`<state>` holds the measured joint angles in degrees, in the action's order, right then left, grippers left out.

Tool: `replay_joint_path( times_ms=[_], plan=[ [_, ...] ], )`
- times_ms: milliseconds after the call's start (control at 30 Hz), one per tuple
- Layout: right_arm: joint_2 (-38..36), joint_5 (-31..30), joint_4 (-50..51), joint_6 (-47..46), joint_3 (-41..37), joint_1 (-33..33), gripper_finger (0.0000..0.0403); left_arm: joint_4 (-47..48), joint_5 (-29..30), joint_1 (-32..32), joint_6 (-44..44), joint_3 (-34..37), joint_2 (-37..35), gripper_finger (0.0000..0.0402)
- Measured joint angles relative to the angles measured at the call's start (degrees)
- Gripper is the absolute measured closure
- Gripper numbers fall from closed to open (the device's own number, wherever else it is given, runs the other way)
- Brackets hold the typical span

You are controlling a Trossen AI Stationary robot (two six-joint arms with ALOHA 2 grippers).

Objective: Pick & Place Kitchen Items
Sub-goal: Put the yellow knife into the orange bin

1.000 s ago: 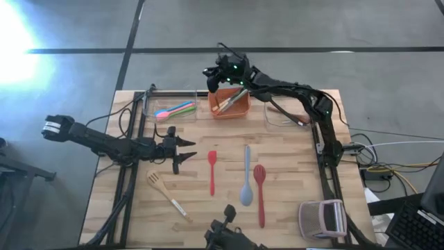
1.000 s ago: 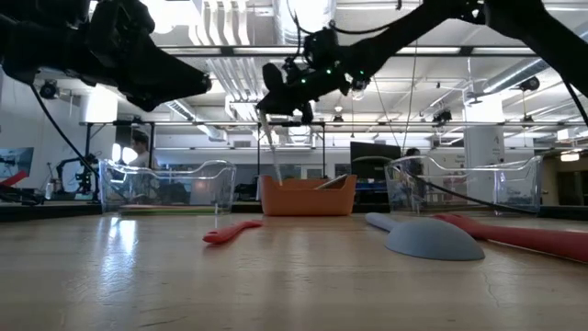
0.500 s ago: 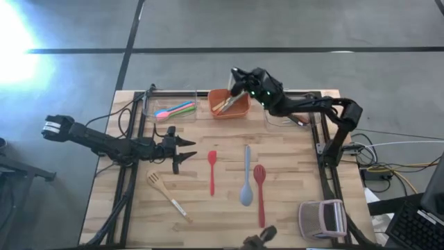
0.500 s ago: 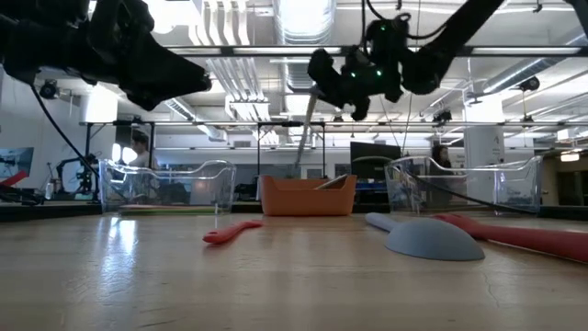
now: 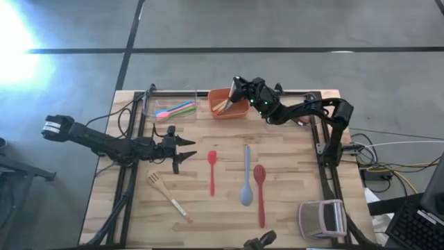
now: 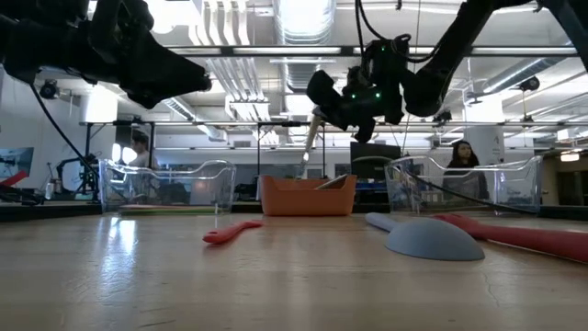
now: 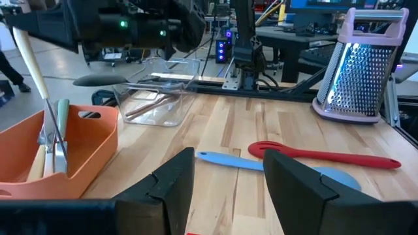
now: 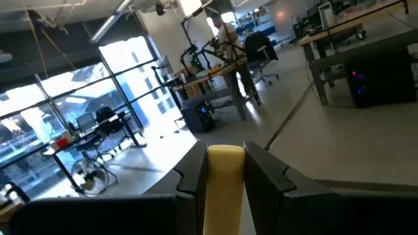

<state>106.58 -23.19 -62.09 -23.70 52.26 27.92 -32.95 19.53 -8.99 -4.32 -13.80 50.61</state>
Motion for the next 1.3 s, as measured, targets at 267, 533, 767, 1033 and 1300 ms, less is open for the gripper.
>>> replay_joint_path(
  times_ms=[267,533,767,1033,1300],
  plan=[
    [0.4,-3.0,0.6,0.0,0.1,-1.3,0.0339,0.0,0.0,0.0,0.0,0.0,0.0,0.0216],
    [0.4,-8.7,3.0,1.8,0.1,-3.4,0.0339,0.0,0.0,0.0,0.0,0.0,0.0,0.0216],
    [0.4,-11.9,7.9,2.9,0.1,-3.6,0.0339,0.0,0.0,0.0,0.0,0.0,0.0,0.0216],
    [0.3,-14.5,10.8,3.8,0.4,-2.6,0.0339,0.0,-0.1,0.0,0.0,0.0,0.0,0.0216],
    [0.1,-14.7,15.5,4.0,0.6,-1.0,0.0339,0.0,-0.1,0.0,0.0,0.0,0.0,0.0216]
  ],
)
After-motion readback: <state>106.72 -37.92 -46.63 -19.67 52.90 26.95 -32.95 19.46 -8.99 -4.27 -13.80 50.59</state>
